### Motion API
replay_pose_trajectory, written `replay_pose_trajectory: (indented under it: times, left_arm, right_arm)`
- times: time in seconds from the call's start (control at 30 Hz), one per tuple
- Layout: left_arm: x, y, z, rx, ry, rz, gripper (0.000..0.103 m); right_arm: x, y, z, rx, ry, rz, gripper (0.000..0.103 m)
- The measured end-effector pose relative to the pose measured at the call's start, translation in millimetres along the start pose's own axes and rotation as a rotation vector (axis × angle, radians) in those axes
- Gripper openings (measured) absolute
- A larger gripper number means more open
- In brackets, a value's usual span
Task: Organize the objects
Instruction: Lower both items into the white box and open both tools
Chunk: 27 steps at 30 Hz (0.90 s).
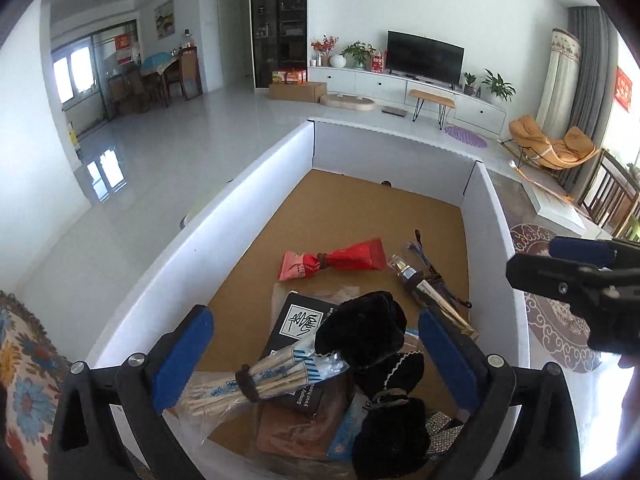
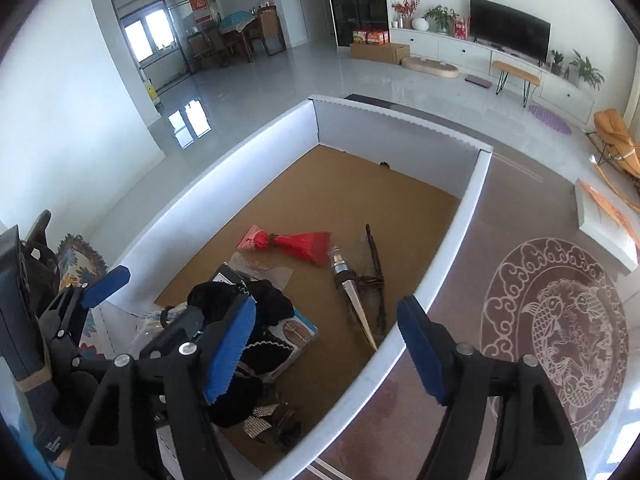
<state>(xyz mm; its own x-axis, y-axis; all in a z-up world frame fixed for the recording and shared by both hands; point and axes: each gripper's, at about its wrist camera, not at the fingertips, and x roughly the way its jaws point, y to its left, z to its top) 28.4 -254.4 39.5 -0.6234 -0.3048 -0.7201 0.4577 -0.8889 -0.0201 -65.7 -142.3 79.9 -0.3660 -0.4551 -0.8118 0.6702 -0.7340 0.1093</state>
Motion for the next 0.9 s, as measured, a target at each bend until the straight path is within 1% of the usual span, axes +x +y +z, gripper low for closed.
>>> replay_pose_trajectory:
  times: [0.03, 0.1, 0.2, 0.27, 0.43, 0.6, 0.8, 0.9]
  left_arm:
    - [-1, 0, 0, -0.015, 0.004, 0.001, 0.103]
    - [-3, 0, 1, -0.028, 0.025, 0.027, 0.103]
    - [-12, -6, 4, 0.022, 0.02, 0.115, 0.103]
    - [-17, -7, 7, 0.037, 0.02, 0.137, 0.103]
    - [-24, -2, 13, 0.045, 0.023, 0.135, 0.103]
    - [-26, 2, 14, 0.043, 0.017, 0.164, 0.103]
    - [-23, 13, 13, -0.006, 0.044, 0.111, 0.103]
    - [-25, 11, 12, 0.001, 0.032, 0.129, 0.103]
  right_arm:
    - [-6, 1, -2, -0.012, -0.003, -0.021, 0.087]
    - [-15, 3, -5, -0.033, -0.003, -0.037, 0.088]
    - [-22, 1, -8, -0.033, 0.019, -0.045, 0.088]
    - [-22, 0, -8, -0.027, 0.032, -0.05, 0.088]
    - [-16, 0, -7, -0.017, 0.054, -0.054, 0.088]
    - [-8, 10, -8, -0.034, 0.061, -0.051, 0.088]
    - [-4, 17, -11, -0.057, 0.066, -0.058, 0.088]
    - [-4, 19, -11, -0.061, 0.063, -0.054, 0.088]
